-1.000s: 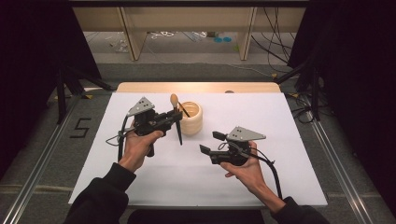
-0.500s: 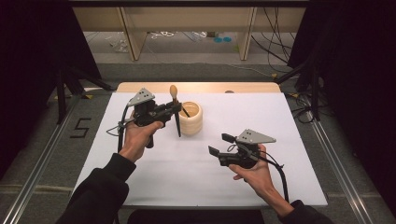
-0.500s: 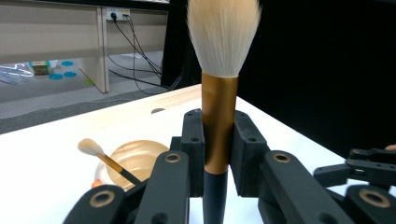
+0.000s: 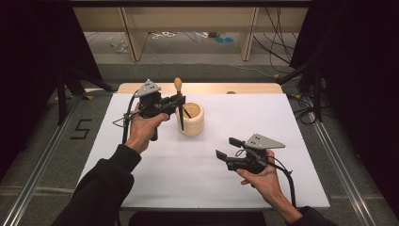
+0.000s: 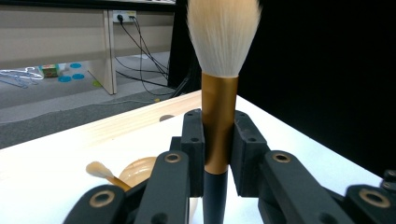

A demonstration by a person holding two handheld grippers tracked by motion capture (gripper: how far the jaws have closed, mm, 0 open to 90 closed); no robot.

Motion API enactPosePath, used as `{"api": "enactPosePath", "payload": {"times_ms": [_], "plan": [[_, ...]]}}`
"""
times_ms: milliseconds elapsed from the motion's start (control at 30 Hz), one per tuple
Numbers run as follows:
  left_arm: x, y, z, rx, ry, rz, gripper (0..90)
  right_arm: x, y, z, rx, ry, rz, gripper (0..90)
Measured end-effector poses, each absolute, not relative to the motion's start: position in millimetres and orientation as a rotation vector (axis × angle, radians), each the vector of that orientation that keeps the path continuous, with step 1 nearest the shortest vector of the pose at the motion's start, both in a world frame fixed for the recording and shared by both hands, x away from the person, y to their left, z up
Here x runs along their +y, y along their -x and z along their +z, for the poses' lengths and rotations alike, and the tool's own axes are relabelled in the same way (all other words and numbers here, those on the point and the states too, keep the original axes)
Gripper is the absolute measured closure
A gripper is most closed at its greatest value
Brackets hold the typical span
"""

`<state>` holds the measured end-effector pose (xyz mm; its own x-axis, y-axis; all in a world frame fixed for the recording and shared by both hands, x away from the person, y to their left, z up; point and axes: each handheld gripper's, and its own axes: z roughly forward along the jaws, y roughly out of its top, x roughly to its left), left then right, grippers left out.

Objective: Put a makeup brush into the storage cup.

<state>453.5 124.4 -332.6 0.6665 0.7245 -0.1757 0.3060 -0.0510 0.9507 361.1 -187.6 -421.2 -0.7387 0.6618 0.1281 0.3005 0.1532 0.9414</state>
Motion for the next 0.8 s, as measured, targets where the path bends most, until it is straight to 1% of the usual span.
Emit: {"api": "enactPosePath", "payload": {"times_ms": [367, 800], "plan": [[121, -468, -323, 0.86, -1.624, 0.447, 77.3, -196, -355, -421, 2.141, -0.969, 1.577, 26.8], [115, -480, -325, 0.856, -1.614, 0.464, 77.3, -200, -349, -427, 2.153, -0.953, 1.56, 22.4]]}}
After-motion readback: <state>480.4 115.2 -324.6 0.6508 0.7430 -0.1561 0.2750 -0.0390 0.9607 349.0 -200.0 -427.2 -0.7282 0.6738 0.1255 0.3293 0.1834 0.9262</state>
